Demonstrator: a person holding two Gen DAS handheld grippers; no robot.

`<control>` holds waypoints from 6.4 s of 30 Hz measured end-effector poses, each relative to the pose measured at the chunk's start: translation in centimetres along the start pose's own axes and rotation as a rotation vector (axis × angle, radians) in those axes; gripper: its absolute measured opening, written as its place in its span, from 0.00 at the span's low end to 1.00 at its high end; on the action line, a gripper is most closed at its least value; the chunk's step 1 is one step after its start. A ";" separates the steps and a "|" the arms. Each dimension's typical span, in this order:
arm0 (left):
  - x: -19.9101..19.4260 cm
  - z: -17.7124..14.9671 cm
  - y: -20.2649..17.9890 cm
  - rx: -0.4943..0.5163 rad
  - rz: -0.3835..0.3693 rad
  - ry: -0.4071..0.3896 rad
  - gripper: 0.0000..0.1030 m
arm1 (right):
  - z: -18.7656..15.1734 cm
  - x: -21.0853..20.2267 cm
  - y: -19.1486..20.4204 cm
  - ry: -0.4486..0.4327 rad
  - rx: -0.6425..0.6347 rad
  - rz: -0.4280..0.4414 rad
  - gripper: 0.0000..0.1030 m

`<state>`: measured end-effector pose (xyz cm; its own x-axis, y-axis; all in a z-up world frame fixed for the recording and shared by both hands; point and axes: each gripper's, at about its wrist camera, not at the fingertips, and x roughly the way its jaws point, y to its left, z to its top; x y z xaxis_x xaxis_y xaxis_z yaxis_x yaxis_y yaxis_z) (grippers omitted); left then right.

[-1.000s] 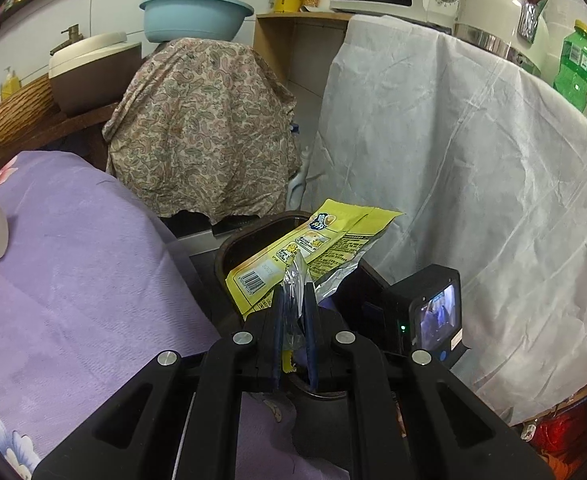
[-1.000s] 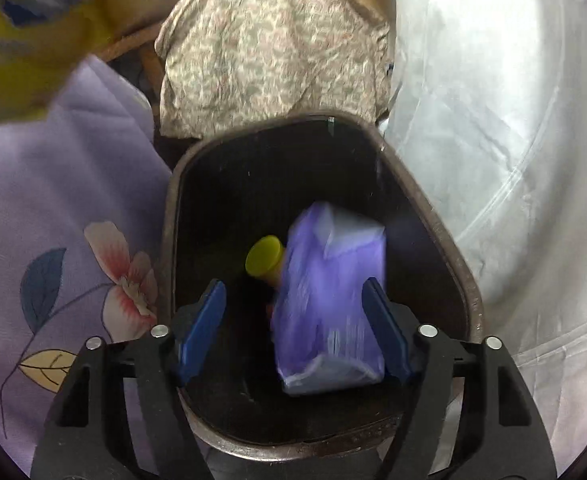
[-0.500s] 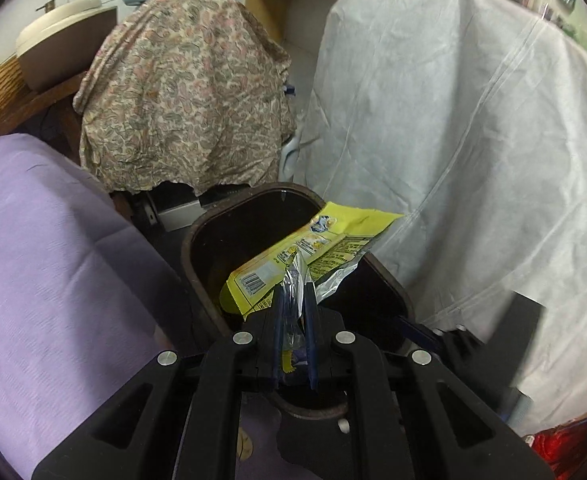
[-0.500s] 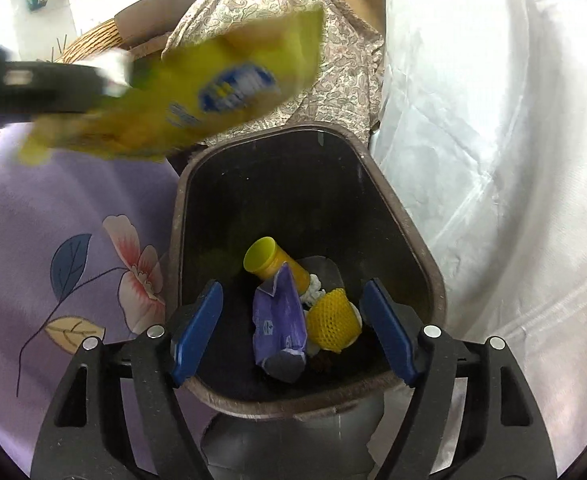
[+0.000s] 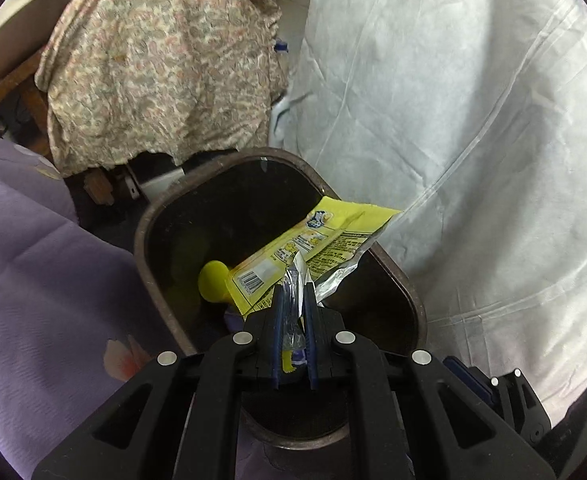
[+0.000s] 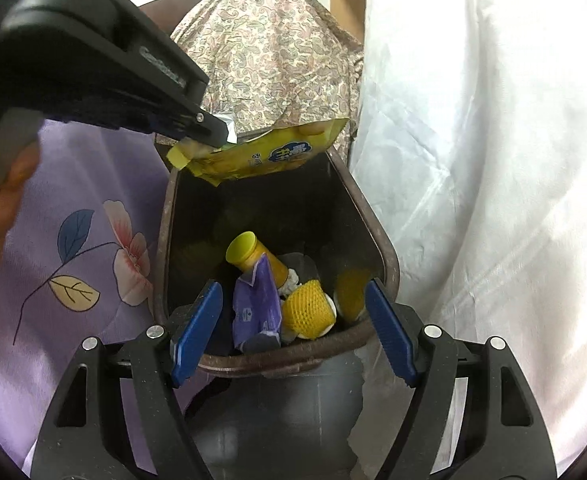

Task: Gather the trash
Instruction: 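Carry the snack wrapper and purple bag to the black bin and release both, then grasp the green juice carton with the left tool while the right tool grasps the red paper cup, then carry the juice carton and red cup to the black bin and release both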

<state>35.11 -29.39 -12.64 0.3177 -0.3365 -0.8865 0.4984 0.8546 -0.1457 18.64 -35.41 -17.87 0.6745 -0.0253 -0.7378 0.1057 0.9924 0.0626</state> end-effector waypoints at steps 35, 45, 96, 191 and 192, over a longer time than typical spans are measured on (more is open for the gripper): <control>-1.6 0.7 0.1 0.001 -0.076 -0.061 0.76 | -0.9 -1.7 0.4 -0.036 0.008 -0.016 0.72; -9.8 -1.9 2.6 -0.019 -0.202 -0.200 0.83 | 0.2 -3.7 1.2 -0.078 -0.006 -0.020 0.72; -20.7 -11.8 32.8 0.329 0.375 0.111 0.64 | 10.2 -9.8 26.0 -0.141 -0.394 0.413 0.92; -27.5 -17.0 21.5 -0.003 0.101 -0.374 0.50 | 19.5 -11.2 26.8 -0.181 -0.439 0.519 0.78; -27.1 -16.5 20.5 0.009 0.085 -0.379 0.50 | 19.2 -11.4 25.8 -0.187 -0.427 0.510 0.78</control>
<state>23.40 3.81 1.17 0.6326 -0.3884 -0.6701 0.4639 0.8828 -0.0737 27.66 -11.86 5.08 0.6824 0.4748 -0.5558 -0.5294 0.8453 0.0721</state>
